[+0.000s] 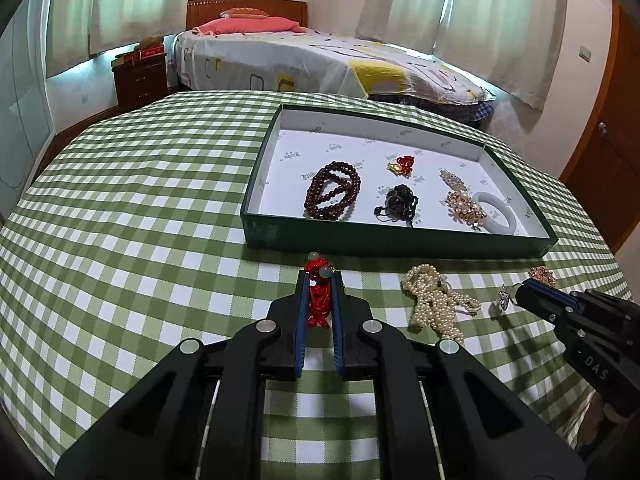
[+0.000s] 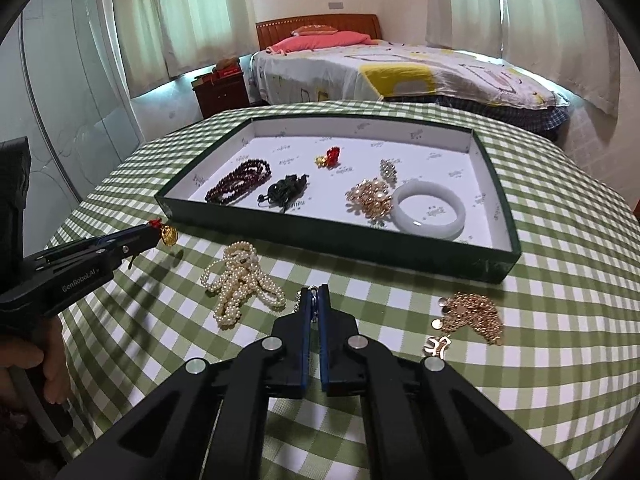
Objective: Organize jewelry
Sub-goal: 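Grasp the red knotted tassel with the left tool while the right tool grasps a small gold charm, then carry the red tassel and gold charm into the tray and release both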
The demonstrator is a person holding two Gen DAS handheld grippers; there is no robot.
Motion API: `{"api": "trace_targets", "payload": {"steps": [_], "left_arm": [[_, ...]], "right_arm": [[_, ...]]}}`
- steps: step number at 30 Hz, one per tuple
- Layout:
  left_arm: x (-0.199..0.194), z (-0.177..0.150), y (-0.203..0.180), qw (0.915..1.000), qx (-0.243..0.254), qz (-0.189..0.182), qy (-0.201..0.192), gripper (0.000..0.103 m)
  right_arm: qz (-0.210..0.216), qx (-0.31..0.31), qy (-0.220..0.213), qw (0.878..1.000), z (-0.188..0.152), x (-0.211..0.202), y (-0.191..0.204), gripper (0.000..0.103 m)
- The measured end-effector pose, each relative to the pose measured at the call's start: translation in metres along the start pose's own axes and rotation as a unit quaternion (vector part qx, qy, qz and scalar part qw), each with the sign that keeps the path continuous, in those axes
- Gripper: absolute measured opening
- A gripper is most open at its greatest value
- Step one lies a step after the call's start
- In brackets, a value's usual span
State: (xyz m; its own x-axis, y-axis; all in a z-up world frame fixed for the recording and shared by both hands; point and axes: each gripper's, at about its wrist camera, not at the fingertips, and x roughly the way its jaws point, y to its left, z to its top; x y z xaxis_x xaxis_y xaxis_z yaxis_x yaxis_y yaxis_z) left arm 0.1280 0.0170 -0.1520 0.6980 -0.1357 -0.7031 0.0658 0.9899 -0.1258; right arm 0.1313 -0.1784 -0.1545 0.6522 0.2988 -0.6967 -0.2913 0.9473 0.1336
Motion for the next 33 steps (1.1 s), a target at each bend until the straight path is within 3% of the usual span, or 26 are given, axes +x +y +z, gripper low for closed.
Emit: {"api": "trace_targets", "payload": {"steps": [18,33], "left_arm": [[-0.031,0.026,-0.014,0.9988,0.007,-0.022,-0.043,0.011],[-0.013,0.089,-0.044,0.9951,0.024,-0.052,-0.081,0.011]], "right_arm": [[-0.012,0.007,-0.054,0.998,0.021,-0.035,-0.005,0.004],[-0.042,0.011,-0.124,0.991,0.085,-0.039,-0.035,0.004]]}}
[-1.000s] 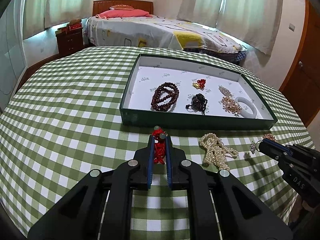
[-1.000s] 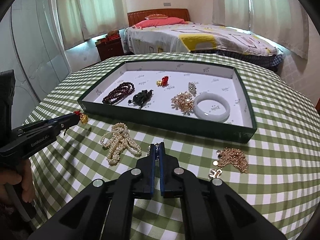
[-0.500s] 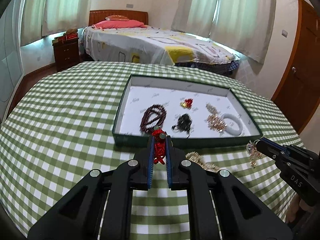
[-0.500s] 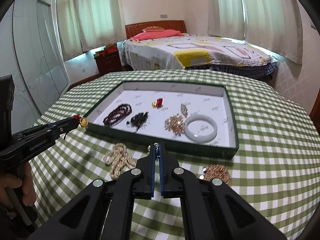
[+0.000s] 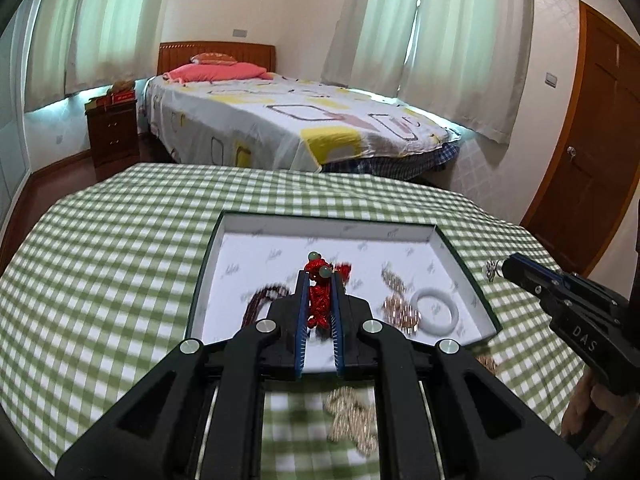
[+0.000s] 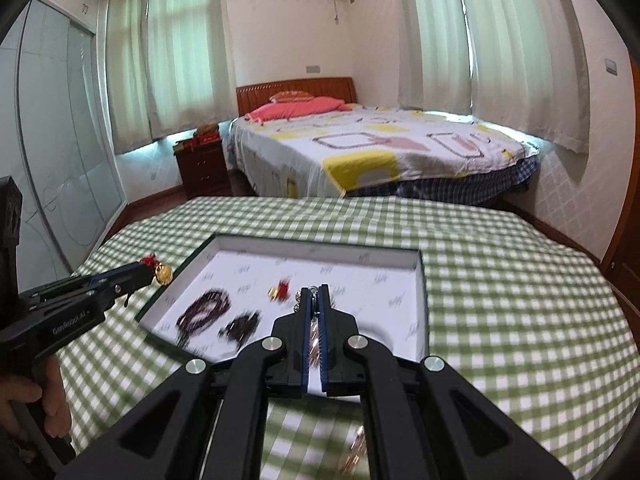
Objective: Organize jewelry
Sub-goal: 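Carry the red tassel and gold charm into the tray and release both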
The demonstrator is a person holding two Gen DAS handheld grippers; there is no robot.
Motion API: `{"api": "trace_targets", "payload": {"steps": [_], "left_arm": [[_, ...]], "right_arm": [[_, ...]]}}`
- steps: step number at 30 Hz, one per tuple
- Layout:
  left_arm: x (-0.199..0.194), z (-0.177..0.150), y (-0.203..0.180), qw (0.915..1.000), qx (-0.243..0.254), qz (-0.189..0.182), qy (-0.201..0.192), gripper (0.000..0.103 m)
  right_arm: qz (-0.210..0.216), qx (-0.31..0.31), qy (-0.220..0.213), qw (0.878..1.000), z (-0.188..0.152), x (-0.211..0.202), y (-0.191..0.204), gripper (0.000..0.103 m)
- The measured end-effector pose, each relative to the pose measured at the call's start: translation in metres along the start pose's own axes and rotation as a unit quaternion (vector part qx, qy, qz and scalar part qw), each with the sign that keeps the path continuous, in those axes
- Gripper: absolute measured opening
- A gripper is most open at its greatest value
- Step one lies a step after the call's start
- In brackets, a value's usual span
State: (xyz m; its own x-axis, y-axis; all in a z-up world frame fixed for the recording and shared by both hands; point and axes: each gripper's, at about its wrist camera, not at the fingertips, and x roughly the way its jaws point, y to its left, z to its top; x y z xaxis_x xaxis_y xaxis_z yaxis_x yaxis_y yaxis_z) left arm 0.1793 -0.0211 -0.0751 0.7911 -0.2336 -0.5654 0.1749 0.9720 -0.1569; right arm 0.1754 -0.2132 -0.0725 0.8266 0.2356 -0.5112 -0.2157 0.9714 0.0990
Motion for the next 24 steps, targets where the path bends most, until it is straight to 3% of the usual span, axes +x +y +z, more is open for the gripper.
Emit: {"api": "trace_targets", "payload": {"steps": [9,15,24], "left_arm": [[0.068,0.027,-0.003,0.9997,0.015,0.012,0.016,0.011],[0.125,0.026,0.011,0.9977,0.003,0.019,0.066,0.011],[0.162,0.019,0.024,0.9934,-0.016,0.026,0.111,0.011]], "right_arm": [[-0.016,0.008,-0.003,1.000,0.020,0.053,-0.026,0.004],[-0.015,0.012,0.038,0.999,0.015,0.100,-0.042,0.004],[-0.017,0.010,0.107,0.994,0.002,0.139,-0.049,0.004]]}}
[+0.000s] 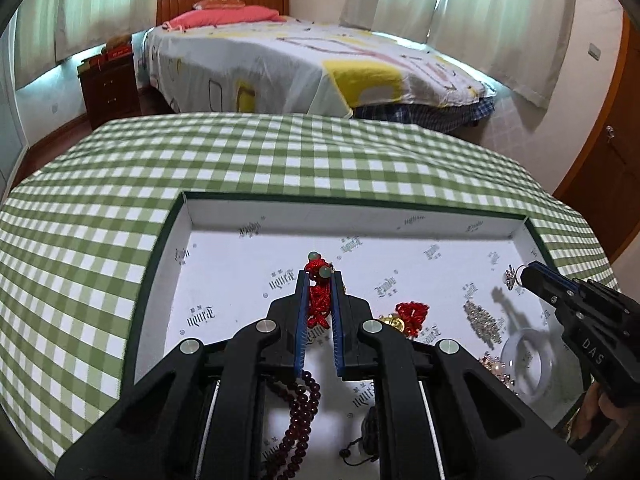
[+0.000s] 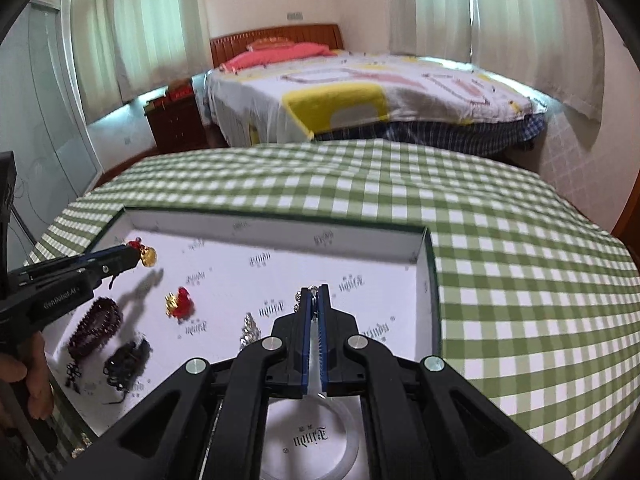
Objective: Organize jewelry
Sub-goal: 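Carry the red tassel and gold charm into the tray and release both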
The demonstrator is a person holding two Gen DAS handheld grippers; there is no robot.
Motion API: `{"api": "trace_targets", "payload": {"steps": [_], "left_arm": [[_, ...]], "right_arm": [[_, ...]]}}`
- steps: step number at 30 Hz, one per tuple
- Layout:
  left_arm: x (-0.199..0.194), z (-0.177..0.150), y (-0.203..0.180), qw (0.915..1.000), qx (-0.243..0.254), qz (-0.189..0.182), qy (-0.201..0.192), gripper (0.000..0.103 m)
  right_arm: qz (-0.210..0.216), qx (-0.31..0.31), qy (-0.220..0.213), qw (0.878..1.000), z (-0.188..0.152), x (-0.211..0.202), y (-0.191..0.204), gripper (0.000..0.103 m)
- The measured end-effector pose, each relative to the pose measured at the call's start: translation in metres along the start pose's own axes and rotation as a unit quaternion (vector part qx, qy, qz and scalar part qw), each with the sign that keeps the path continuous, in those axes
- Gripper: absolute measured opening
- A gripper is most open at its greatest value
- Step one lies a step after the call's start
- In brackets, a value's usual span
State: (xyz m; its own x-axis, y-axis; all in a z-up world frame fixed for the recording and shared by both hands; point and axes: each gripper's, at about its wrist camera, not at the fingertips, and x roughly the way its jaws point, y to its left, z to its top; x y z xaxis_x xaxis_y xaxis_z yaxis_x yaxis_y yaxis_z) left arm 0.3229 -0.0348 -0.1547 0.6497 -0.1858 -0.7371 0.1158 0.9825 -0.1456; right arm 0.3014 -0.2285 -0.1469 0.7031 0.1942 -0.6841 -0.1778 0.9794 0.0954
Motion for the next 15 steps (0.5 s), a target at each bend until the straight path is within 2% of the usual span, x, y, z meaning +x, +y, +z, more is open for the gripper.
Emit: {"api": "trace_targets", "payload": {"steps": [5,11,15], "left_arm": [[0.0043,0.0008,-0.0004,0.9999,0.002,0.000,0.016,0.011],[0.0079,0.0014,0.0008,0.9996,-0.004,0.001,0.027,0.011],[0.0049,0.0005,0.0024,0.9997,-0.007,0.003,0.023,0.013]], "right_arm": [[0.001,-0.007,0.028,1.000,-0.0037,0.0045,0.0027,0.004],[0.003,0.002,0.042,0.999,-0.0068,0.0061,0.0003,0.004],[0.004,0.005,0.044,0.999,-0.0094,0.0043,-0.0012,0.011]]}}
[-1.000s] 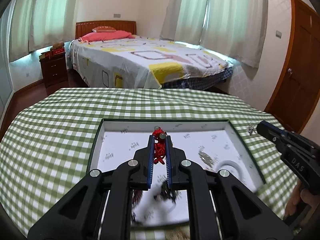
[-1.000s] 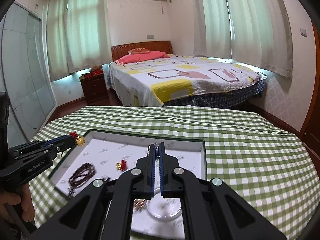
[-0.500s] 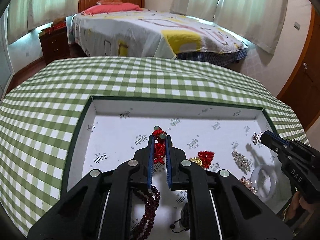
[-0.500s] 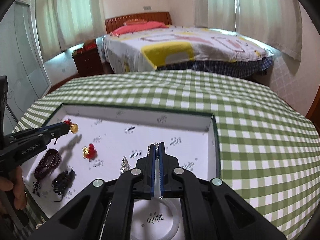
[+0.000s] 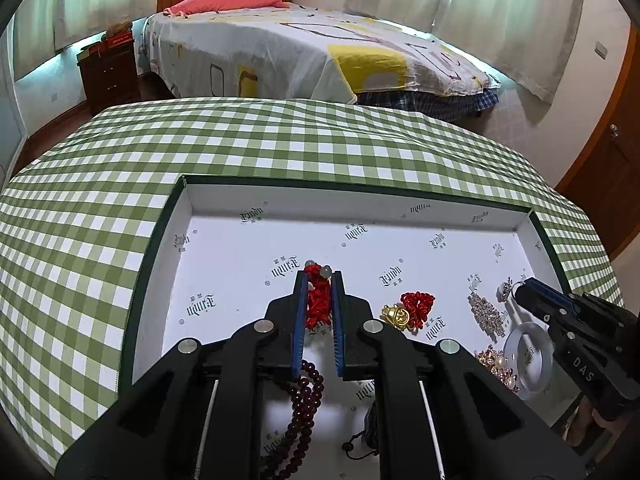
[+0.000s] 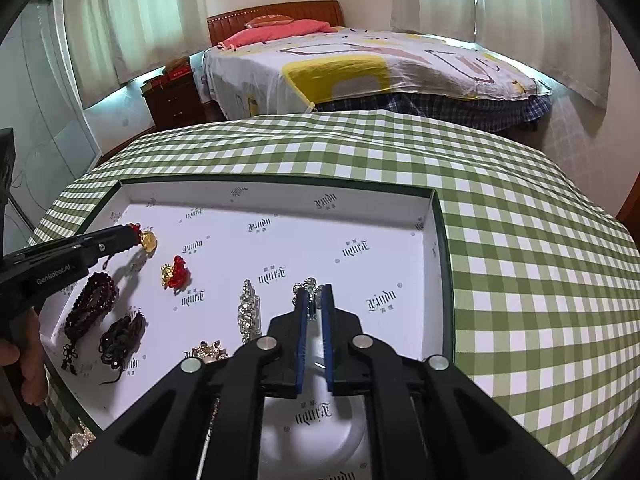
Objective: Organize jewelry
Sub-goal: 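Carry the red tassel and gold charm into the tray and release both, then move both tools back toward the pearl necklace and gold chain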
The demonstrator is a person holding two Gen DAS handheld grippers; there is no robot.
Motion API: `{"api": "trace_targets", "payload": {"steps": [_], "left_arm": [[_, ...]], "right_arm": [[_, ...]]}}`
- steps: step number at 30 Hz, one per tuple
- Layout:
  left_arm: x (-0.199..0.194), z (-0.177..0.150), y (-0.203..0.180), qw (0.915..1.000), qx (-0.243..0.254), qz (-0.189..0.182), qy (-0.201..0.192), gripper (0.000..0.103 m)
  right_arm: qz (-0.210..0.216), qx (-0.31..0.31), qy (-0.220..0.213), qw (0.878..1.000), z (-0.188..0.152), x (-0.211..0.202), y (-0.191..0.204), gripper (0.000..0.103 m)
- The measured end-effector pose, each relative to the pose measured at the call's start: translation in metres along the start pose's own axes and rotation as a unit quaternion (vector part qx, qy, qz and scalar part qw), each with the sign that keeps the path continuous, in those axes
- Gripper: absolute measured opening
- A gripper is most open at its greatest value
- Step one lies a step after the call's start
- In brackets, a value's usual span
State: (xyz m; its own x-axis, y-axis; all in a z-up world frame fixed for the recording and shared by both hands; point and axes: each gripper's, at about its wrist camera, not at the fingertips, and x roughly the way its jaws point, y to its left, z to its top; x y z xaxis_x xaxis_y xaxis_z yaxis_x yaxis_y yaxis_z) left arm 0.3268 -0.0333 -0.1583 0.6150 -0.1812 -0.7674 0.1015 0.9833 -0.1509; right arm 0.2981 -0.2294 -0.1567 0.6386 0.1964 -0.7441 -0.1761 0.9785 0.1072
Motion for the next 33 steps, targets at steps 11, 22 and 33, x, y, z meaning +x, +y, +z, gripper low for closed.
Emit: {"api": "trace_targets", "payload": {"steps": [11,22,33], "left_arm": [[-0.008,-0.006,0.002,1.0000,0.000,0.003,-0.005,0.030],[-0.023,-0.010,0.001,0.9995,0.001,0.004,-0.031,0.056],[-0.050,-0.015,0.001,0.9976,0.003,0.014,-0.068,0.071]], "right_arm": [[-0.003,0.009,-0.012,1.000,0.001,-0.006,-0.002,0.039],[-0.006,0.009,-0.027,1.000,0.003,-0.015,0.000,0.055],[-0.009,0.009,-0.050,0.999,0.003,-0.032,0.004,0.068]]}}
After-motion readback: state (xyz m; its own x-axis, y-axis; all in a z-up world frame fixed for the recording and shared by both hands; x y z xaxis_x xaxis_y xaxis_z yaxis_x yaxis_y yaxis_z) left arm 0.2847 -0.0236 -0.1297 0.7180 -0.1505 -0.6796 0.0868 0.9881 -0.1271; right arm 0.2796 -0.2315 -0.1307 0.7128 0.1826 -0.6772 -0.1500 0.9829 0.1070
